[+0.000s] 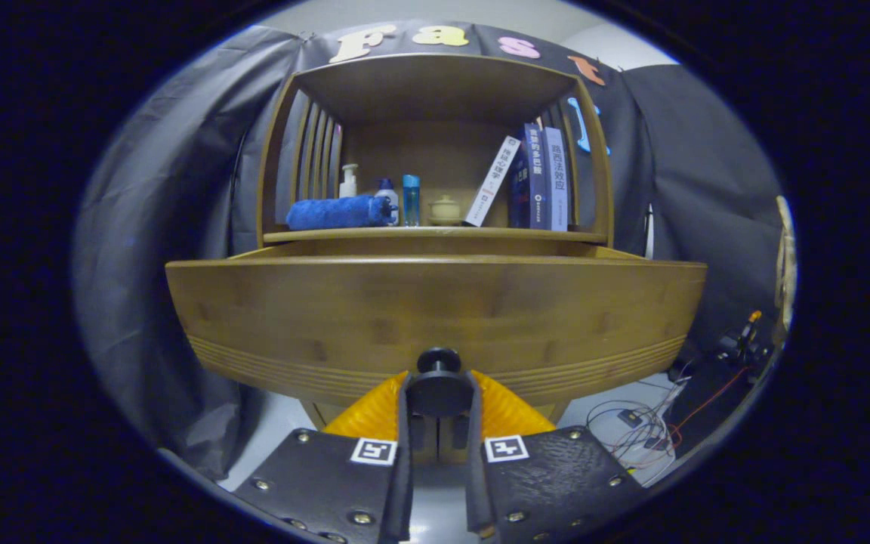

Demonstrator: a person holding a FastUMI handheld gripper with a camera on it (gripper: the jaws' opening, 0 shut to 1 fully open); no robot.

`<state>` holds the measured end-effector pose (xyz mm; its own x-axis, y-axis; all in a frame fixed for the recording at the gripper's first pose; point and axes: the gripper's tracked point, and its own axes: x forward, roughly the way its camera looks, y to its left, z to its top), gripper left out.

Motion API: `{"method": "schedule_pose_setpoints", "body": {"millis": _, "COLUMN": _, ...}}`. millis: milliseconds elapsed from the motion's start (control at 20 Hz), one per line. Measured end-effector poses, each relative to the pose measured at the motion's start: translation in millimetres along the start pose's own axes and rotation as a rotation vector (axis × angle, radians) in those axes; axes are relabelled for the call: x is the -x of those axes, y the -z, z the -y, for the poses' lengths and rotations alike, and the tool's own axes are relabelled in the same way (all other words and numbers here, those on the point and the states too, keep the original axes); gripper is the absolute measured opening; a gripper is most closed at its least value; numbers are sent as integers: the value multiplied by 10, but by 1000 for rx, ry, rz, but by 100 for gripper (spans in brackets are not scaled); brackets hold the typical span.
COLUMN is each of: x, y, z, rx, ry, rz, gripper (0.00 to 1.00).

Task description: Pull open the drawer, take out the items inside it, and place them on the countertop above the cabinet.

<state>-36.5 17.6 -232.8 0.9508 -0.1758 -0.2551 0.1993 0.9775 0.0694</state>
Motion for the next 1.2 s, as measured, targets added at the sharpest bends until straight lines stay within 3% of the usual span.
{"method": "schedule_pose_setpoints", "body": {"millis": 100, "x": 83, "y": 27, "z": 33, "rx": 49, "ry": 26, "rz": -1, "gripper": 28}}
{"method": "schedule_pose_setpoints", "body": {"millis": 250, "x": 116, "y": 8, "z": 7, "rx": -22, "ry": 36, "rz": -6, "gripper": 28}}
{"method": "schedule_pose_setpoints", "body": {"millis": 300, "x": 115, "y": -67, "z": 55, "rx": -54, "ry": 58, "rz": 0, "gripper": 42}}
{"method": "schedule_pose_setpoints", "body": {"millis": 500, "x": 247, "y": -529, "z": 83, "rx": -97, "ry": 94, "rz": 96, "gripper": 75}}
{"method": "schedule_pose_setpoints", "body": {"millis": 700, "x": 337, "y": -1041, "z": 8, "rx": -46, "ry": 82, "rz": 163, "gripper": 75}}
{"method": "schedule_pose_setpoints", "body": {"millis": 1000, "x": 299, "y": -1337, "z": -51, "rx": 43, "ry": 17, "rz": 48, "gripper": 82}}
{"method": "schedule_pose_setpoints", "body": {"millis": 1100, "x": 268, "y": -1481, "z": 28, "rx": 57, "ry": 23, "rz": 31, "gripper": 94}}
{"method": "schedule_pose_setpoints", "body": {"millis": 1200, "x": 191, "y": -1535, "z": 44, "rx": 57, "ry": 17, "rz": -31, "gripper": 94}}
